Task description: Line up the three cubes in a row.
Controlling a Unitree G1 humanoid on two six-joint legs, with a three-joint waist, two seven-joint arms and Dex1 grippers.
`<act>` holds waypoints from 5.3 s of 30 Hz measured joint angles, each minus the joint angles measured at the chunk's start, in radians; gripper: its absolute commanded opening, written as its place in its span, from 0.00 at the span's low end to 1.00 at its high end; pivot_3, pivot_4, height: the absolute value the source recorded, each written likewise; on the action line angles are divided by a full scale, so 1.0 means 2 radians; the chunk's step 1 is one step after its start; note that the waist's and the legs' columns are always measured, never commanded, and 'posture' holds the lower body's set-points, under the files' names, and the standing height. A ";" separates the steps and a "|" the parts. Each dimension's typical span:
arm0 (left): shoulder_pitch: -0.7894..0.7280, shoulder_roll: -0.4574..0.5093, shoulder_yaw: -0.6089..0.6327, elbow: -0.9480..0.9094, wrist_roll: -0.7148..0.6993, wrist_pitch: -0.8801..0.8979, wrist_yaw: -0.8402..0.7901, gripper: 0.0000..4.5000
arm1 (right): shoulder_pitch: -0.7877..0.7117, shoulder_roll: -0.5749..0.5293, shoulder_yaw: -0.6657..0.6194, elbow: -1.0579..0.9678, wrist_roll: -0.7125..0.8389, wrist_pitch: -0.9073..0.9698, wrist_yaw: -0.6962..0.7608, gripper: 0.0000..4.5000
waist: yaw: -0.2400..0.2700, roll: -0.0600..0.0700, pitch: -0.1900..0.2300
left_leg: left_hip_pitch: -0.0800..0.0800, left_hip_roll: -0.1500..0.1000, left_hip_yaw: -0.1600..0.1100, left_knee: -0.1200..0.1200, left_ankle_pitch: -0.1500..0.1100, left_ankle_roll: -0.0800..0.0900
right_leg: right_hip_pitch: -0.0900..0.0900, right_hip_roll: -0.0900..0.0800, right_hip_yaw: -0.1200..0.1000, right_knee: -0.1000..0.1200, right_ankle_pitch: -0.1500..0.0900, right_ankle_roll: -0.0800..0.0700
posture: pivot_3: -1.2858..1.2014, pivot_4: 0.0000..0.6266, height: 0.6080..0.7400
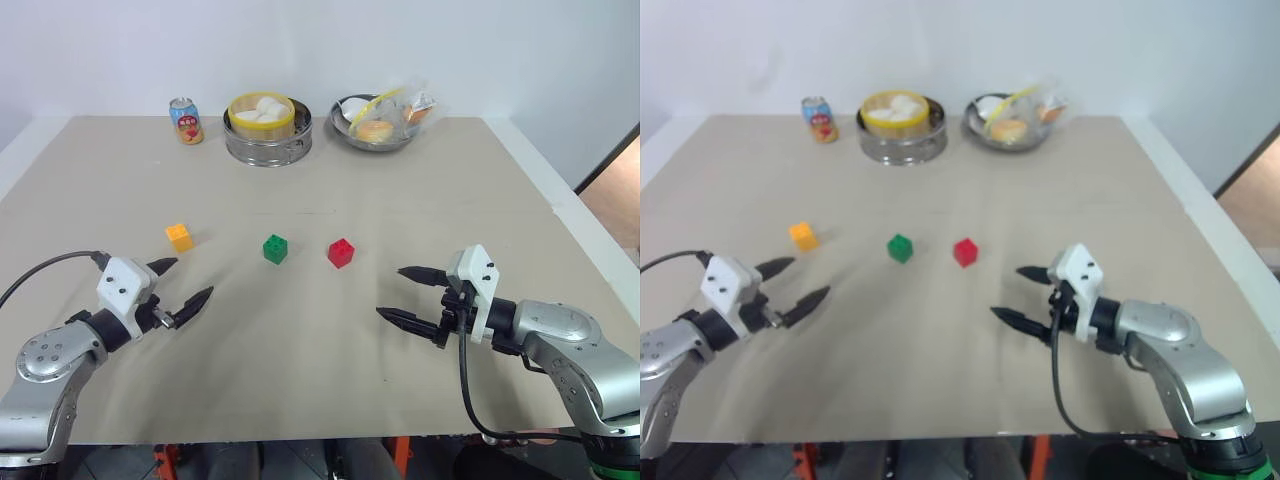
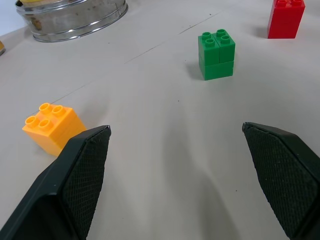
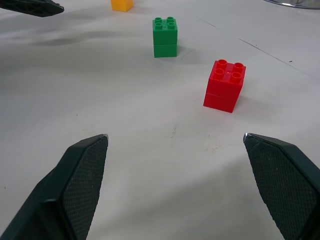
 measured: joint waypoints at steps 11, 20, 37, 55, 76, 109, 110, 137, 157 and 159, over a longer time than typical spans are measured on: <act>0.006 0.003 -0.009 0.000 -0.003 -0.013 -0.033 0.97 | -0.002 0.012 0.013 0.001 -0.016 -0.021 -0.015 1.00 | 0.000 0.000 0.000 | 0.000 0.000 0.000 0.000 0.000 0.000 | 0.000 0.000 0.000 0.000 0.000 0.000 | 0.52 0.24 1.00; 0.011 -0.002 -0.009 0.000 -0.009 -0.017 -0.032 0.97 | -0.008 0.022 0.019 0.001 -0.019 -0.020 -0.027 1.00 | 0.000 0.000 0.000 | 0.000 0.000 0.000 0.000 0.000 0.000 | 0.000 0.000 0.000 0.000 0.000 0.000 | 0.52 0.24 1.00; -0.019 0.018 -0.059 -0.043 -0.048 0.020 -0.086 0.97 | -0.174 0.184 0.098 0.069 -0.069 0.101 -0.224 1.00 | -0.001 -0.001 0.000 | 0.000 0.001 0.000 0.000 0.000 0.000 | 0.000 0.001 0.001 0.000 0.001 0.000 | 0.52 0.24 1.00; -0.033 0.023 -0.091 -0.052 -0.041 0.034 -0.082 0.97 | -0.203 0.239 0.132 0.157 -0.150 0.104 -0.293 1.00 | -0.001 -0.001 0.000 | 0.000 0.002 0.000 0.000 0.000 0.000 | -0.001 0.002 0.001 0.000 0.001 0.000 | 0.52 0.24 1.00; -0.017 0.023 -0.092 -0.061 -0.041 0.034 -0.074 1.00 | -0.203 0.229 0.149 0.179 -0.162 0.076 -0.244 0.28 | -0.001 -0.001 0.000 | 0.000 0.003 0.001 0.000 0.000 0.000 | -0.001 0.003 0.002 0.000 0.001 -0.001 | 0.52 0.24 1.00; 0.044 0.047 -0.074 -0.100 -0.064 0.032 -0.097 1.00 | -0.279 0.091 0.292 0.238 -0.162 -0.092 0.182 0.28 | -0.001 -0.001 0.000 | 0.000 0.006 0.004 0.000 0.000 0.000 | -0.004 0.006 0.004 0.001 0.003 -0.003 | 0.52 0.24 1.00; 0.044 0.047 -0.074 -0.100 -0.064 0.032 -0.097 1.00 | -0.279 0.091 0.292 0.240 -0.163 -0.094 0.182 0.28 | -0.001 -0.001 0.000 | 0.000 0.006 0.004 0.000 0.000 0.000 | -0.004 0.006 0.004 0.001 0.003 -0.003 | 0.52 0.24 1.00; 0.031 0.048 -0.075 -0.098 -0.048 0.030 -0.095 1.00 | -0.256 0.100 0.268 0.223 -0.171 -0.042 0.144 0.91 | -0.001 -0.001 0.000 | 0.000 0.006 0.005 0.000 0.000 0.000 | -0.004 0.007 0.005 0.001 0.003 -0.003 | 0.52 0.24 1.00; -0.083 -0.027 -0.081 -0.018 -0.006 0.042 0.018 1.00 | -0.257 0.103 0.154 0.101 -0.031 0.010 0.140 0.99 | -0.001 -0.001 -0.001 | 0.000 0.006 0.006 0.001 0.000 0.000 | -0.004 0.007 0.007 0.001 0.006 0.000 | 0.52 0.24 1.00; -0.095 -0.036 -0.094 -0.007 0.002 0.039 0.021 1.00 | -0.256 0.104 0.153 0.098 -0.023 0.017 0.134 0.99 | -0.001 -0.001 -0.001 | 0.000 0.006 0.006 0.001 0.000 0.000 | -0.004 0.008 0.007 0.001 0.006 0.000 | 0.52 0.24 1.00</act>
